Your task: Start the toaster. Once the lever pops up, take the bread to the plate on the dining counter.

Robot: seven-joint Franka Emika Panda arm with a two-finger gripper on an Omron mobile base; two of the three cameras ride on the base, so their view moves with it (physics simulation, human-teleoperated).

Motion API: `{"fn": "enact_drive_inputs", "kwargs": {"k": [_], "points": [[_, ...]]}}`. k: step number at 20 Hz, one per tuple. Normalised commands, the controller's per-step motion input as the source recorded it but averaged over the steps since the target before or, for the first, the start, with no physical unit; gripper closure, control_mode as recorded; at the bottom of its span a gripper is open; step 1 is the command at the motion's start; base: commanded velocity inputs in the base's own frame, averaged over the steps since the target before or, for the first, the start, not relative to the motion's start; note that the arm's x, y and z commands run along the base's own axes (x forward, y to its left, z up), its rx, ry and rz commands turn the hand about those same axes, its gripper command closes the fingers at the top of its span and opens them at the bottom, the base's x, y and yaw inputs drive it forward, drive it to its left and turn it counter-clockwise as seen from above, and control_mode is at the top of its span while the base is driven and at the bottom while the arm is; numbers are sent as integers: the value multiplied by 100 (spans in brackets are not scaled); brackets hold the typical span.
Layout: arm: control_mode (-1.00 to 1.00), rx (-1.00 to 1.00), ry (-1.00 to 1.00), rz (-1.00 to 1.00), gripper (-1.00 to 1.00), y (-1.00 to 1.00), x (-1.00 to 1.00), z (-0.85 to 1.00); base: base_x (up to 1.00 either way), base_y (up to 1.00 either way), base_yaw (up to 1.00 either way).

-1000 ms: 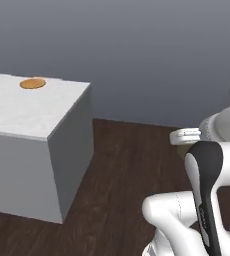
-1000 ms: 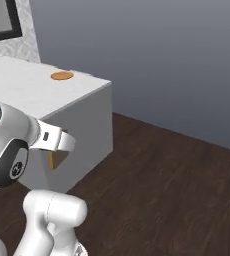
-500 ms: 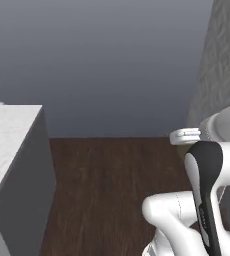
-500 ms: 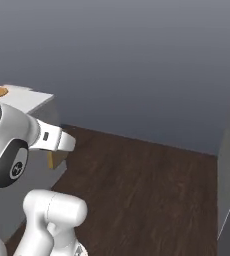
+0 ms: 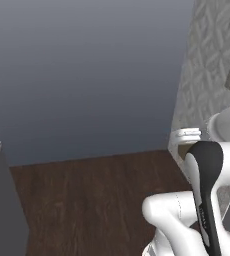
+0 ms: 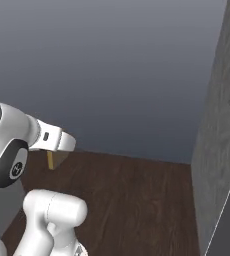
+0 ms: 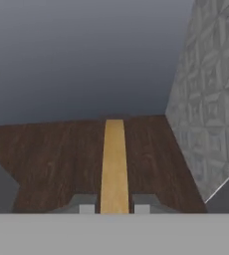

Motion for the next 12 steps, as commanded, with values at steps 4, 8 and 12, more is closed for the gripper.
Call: {"fn": "enact_drive_inputs", "kwargs": {"k": [4,8,12], "points": [[100,0,0,0,100,0,0,0,100,1,-4],[100,0,0,0,100,0,0,0,100,0,33],[100,0,0,0,100,0,0,0,100,0,69]]}}
